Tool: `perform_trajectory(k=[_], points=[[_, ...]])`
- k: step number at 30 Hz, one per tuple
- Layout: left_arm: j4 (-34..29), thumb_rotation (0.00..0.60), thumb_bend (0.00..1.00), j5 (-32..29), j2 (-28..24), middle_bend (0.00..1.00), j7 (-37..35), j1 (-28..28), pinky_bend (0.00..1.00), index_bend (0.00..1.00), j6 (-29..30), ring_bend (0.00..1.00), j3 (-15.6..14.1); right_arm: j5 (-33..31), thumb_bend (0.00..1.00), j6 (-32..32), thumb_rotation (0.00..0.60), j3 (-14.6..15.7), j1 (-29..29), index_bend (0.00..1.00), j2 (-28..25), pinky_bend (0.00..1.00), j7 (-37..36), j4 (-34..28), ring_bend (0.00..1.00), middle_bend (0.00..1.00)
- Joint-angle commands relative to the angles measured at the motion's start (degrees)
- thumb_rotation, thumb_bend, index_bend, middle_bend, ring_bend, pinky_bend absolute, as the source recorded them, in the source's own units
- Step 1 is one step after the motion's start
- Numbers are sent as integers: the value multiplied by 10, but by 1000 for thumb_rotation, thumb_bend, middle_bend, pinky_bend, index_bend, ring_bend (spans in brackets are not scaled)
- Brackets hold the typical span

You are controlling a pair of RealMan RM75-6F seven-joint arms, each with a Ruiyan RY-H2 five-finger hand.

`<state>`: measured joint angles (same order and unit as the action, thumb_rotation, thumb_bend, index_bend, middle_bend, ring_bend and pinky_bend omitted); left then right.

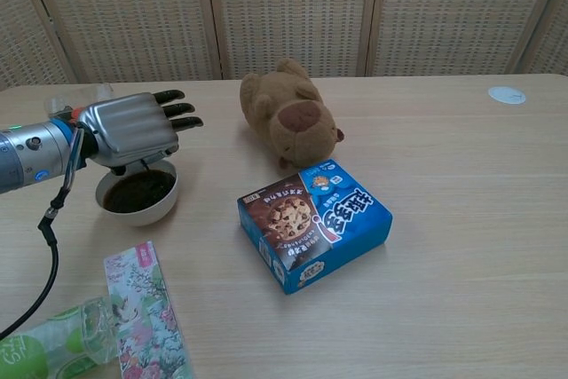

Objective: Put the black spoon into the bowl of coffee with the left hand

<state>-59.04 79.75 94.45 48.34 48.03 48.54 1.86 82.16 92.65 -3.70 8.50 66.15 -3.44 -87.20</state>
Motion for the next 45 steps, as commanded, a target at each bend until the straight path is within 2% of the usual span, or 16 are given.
perform_trajectory(k=[1,14,15,20,23,31,38,45], points=[[3,600,394,-5,-4,80,-6,-4,0,706,1,0,0,1,262,-1,600,0,-1,210,0,135,0,0,0,134],[-14,600,394,-8,-28,79,-18,-21,0,683,14,0,-9,5,261,-1,600,-1,-3,210,0,136,2,-3,0,134],[-14,600,394,-9,-28,76,-18,-21,0,657,14,0,-9,5,261,-1,600,-1,-3,210,0,136,2,-3,0,134],[-25,600,394,-21,-29,33,-17,-23,0,306,17,0,0,6,261,0,600,-1,-3,210,0,135,3,-5,0,134],[-37,600,391,-28,-35,13,-16,-25,0,177,20,0,4,6,261,1,600,0,-2,210,0,136,4,-5,0,134],[-64,600,389,-42,-55,0,-10,-33,0,21,31,0,7,8,261,2,600,-1,-3,210,-1,135,3,-5,0,134],[-130,600,384,-64,-102,0,-67,-75,0,0,95,0,27,12,261,2,600,-3,-7,210,-3,135,4,-6,0,134],[-200,600,380,-69,-148,0,-143,-134,0,0,168,0,29,17,262,-7,600,-6,-18,210,-7,135,10,-10,0,134]])
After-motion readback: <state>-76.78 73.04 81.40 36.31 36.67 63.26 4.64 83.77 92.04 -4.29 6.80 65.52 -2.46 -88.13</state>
